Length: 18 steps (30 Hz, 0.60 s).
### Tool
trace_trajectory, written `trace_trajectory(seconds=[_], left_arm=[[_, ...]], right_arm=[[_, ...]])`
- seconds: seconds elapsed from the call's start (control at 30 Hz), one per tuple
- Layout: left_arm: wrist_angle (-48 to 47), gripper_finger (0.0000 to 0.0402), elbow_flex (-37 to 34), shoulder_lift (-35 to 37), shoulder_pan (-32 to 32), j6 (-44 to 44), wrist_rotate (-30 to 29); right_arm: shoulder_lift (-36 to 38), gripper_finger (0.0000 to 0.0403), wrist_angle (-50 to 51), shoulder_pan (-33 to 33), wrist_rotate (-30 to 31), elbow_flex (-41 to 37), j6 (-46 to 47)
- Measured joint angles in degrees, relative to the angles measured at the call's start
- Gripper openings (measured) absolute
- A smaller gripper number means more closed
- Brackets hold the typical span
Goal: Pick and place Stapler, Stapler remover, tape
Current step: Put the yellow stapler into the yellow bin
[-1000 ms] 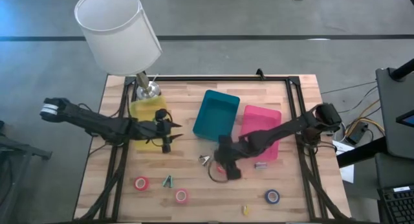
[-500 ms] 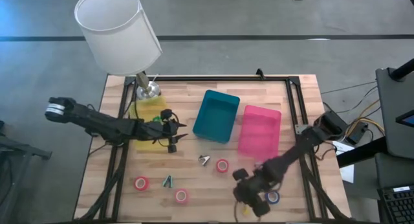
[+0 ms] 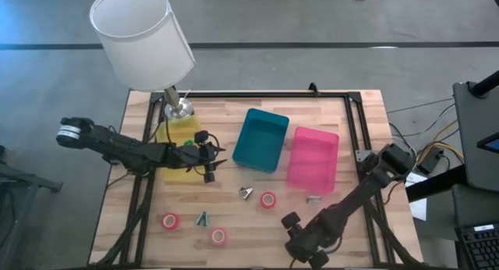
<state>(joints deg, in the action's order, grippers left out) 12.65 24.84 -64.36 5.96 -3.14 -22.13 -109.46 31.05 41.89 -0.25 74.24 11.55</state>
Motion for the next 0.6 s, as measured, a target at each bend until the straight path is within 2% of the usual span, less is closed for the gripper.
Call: trace_trajectory(seconds=[0.27,0.47,0.6], left_arm=[[0.29,0.0179,0.0,0.0,0.0,0.13,0.0],[0.35,0.0179,0.0,0.0,-0.13,0.13,0.0],[0.39,0.0179,0.0,0.0,-0.3,0.13,0.0]], right_arm=[[-2.73,0.016,0.25,0.91,-2.72,3.35,0.0],[-5.23,0.0159,0.3,2.06,-2.78,3.56,-4.17],[-6.62,0.0161,0.5,2.36,0.71,3.57,-8.89]])
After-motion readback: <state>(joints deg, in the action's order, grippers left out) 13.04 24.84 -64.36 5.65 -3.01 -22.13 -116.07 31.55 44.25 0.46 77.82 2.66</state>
